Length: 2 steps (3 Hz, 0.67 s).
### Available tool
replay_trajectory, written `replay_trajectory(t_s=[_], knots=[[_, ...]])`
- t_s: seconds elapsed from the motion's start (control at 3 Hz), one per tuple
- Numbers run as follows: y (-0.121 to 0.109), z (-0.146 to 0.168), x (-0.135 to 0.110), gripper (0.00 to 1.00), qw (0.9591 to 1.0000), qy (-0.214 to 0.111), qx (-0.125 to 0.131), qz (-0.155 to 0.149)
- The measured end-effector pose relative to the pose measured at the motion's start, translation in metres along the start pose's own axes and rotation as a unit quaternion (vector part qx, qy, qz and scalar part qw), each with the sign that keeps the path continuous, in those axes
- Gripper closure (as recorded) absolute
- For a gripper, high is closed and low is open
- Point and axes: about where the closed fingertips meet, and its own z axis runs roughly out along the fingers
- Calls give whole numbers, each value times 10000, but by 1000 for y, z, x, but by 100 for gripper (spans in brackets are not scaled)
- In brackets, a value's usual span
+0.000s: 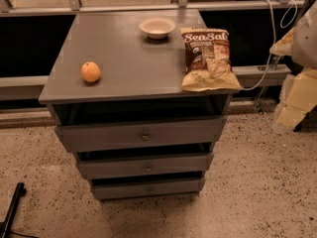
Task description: Open bottom drawer
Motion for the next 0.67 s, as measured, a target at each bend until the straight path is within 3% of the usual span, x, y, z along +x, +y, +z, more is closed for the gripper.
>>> replay_trajectory(t_s=[0.67], knots=[[1,13,0,0,9997,-202,115,-98]])
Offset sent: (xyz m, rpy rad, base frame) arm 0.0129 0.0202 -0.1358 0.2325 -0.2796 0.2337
